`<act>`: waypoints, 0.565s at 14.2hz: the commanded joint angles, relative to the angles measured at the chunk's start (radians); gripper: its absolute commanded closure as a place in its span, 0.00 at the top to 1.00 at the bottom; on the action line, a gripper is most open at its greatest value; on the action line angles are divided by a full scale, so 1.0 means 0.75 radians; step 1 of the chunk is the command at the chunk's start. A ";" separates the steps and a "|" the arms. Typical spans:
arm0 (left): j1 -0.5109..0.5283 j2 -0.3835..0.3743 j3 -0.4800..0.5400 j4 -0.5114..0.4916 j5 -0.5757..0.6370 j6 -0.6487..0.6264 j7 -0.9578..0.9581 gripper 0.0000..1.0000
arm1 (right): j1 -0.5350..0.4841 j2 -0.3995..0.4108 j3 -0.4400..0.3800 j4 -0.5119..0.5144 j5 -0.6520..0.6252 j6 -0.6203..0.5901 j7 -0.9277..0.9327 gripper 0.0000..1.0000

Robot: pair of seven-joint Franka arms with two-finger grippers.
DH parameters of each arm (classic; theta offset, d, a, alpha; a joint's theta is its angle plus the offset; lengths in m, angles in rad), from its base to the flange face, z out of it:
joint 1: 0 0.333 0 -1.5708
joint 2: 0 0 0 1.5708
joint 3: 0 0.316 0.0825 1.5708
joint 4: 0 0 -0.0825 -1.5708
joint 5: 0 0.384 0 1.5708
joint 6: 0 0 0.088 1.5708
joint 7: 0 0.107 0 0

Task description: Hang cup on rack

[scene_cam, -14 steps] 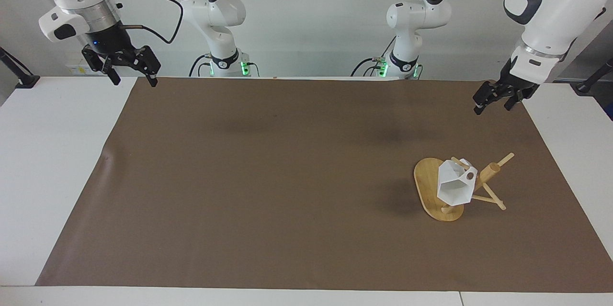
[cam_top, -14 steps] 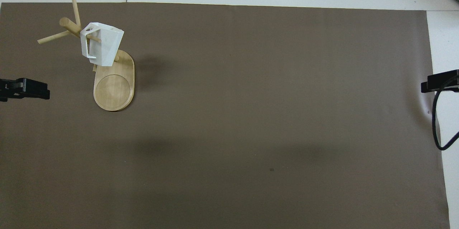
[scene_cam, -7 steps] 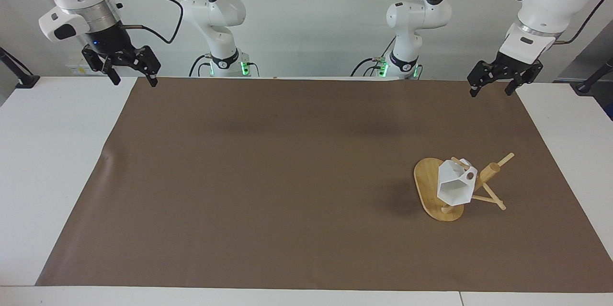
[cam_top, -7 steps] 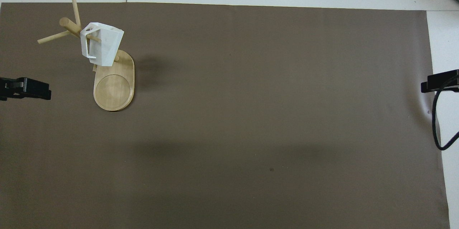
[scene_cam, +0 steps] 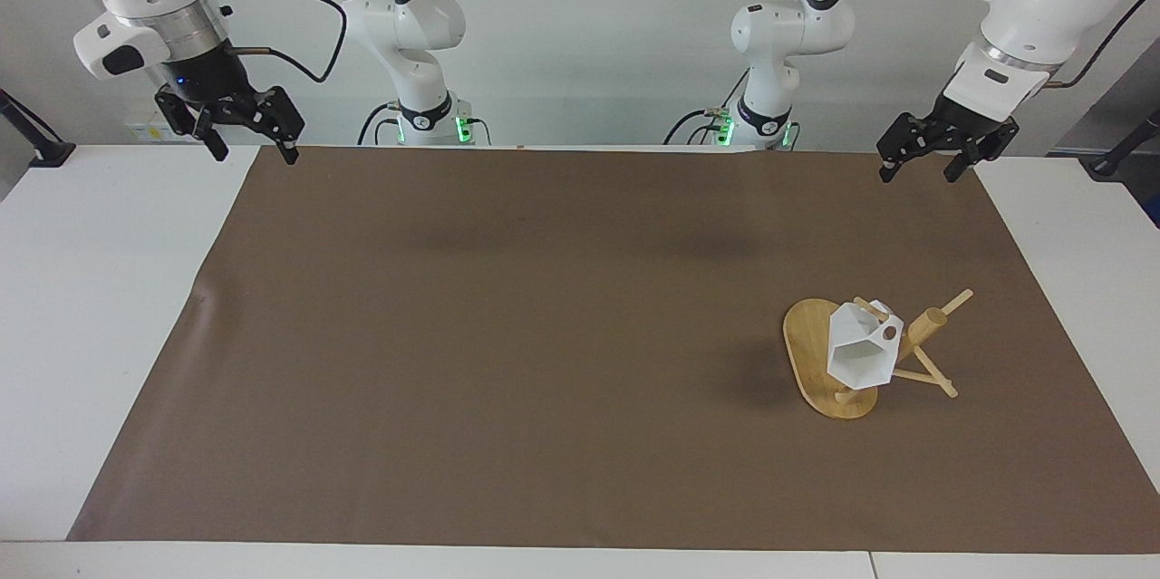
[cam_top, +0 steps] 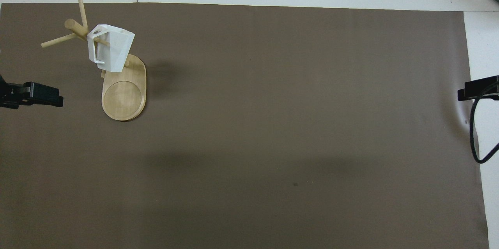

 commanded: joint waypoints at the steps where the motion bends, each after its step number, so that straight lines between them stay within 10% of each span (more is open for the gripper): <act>1: -0.030 0.025 0.014 0.036 0.031 -0.019 0.013 1.00 | -0.012 -0.019 0.008 -0.018 0.020 -0.001 -0.001 1.00; 8: -0.028 0.013 0.010 0.011 0.029 -0.011 0.019 1.00 | -0.012 -0.019 0.008 -0.018 0.020 -0.001 -0.001 1.00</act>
